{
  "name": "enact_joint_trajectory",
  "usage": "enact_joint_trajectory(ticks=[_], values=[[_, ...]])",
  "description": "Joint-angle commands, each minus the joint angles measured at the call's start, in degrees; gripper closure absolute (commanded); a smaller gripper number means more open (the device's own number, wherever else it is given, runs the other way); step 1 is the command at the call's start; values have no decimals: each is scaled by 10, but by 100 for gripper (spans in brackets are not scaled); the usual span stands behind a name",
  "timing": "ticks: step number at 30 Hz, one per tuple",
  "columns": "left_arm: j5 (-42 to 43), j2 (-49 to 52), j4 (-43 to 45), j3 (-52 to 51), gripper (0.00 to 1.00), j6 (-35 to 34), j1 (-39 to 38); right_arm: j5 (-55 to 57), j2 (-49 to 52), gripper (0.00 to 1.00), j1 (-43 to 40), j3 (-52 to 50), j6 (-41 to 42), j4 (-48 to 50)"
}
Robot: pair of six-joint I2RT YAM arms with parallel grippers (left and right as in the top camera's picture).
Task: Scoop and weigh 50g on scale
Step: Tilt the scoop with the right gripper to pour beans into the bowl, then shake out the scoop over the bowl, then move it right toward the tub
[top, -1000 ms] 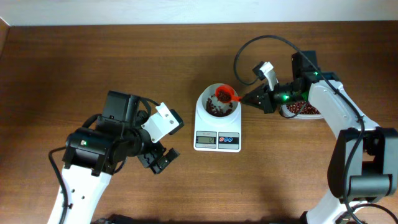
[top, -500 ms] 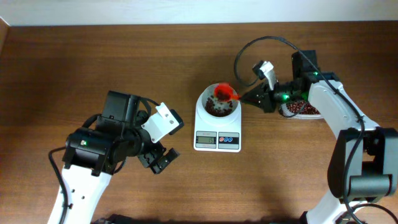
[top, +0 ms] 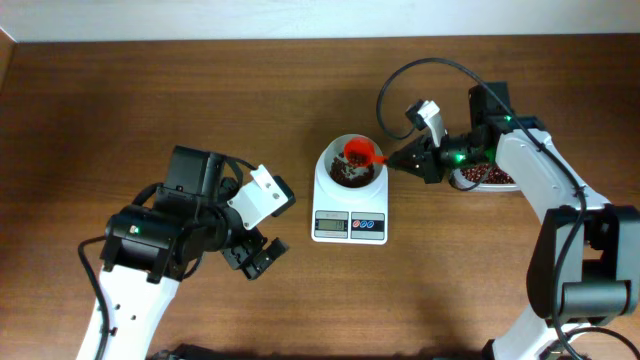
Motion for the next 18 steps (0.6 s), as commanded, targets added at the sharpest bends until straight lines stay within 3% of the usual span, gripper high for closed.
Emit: enact_joint_trajectory(ticks=[1,2,3,5,7,9,18], values=[[8,-2,-1,9,1,9,3,-38,-14,96,3,0,-36,-24],[8,-2,-1,9,1,9,3,-12,-14,96,3,0,-39,-15],[8,-2,-1,9,1,9,3,26,-14,96,2,0,18,-5],[8,-2,-1,9,1,9,3,2,-14,96,2,0,-14,-15],[8,-2,-1,9,1,9,3,48,-14,96,2,0,37,-3],[8,-2,-1,9,1,9,3,-7,-14,96,2,0,-12,-13],[8,-2,-1,9,1,9,3,10,-48,96,9,35,-41,-92]])
